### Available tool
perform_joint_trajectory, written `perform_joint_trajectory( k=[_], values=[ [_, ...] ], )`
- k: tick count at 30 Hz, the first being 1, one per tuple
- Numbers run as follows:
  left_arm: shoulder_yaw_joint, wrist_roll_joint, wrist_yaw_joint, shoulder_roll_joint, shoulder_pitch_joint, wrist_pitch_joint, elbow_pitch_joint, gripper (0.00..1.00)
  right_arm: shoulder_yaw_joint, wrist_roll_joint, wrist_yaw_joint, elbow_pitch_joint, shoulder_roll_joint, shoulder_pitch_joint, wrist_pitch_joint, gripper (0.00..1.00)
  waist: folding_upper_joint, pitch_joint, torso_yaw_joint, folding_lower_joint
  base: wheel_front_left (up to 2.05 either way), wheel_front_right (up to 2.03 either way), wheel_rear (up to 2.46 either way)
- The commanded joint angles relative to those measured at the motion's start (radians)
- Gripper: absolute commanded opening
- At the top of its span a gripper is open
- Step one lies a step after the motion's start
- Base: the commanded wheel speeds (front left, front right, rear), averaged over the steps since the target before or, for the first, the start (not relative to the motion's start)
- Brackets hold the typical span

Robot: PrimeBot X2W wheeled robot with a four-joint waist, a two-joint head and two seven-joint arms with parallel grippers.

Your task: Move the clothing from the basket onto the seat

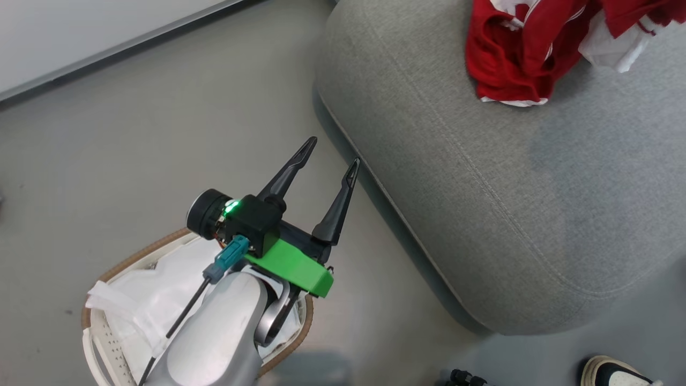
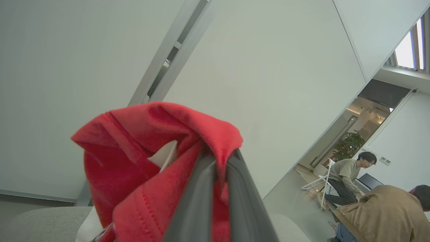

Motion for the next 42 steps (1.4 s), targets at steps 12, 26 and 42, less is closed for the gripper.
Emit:
perform_joint_trajectory(
  k=[12,26,42],
  values=[
    [0.009,-0.01,-0.003,0.012,-0.042,-0.001,0.009,1.0,-0.335,-0.07,-0.001,0.287,0.117,0.267,-0.002,1.0,0.0,0.096,0.124,-0.0001,0.0,0.0,0.0],
    [0.102,-0.021,-0.002,-0.015,0.056,-0.001,0.015,1.0,-0.375,-0.054,-0.001,0.112,0.277,0.579,-0.002,1.0,0.0,-0.041,0.144,-0.0001,0.0,0.0,0.0],
    [0.408,0.11,-0.002,-0.046,0.209,-0.001,-0.004,1.0,-0.094,0.094,-0.001,-0.109,0.392,0.641,-0.002,1.0,0.0,-0.169,0.327,-0.0001,0.0,0.0,0.0]
  ],
)
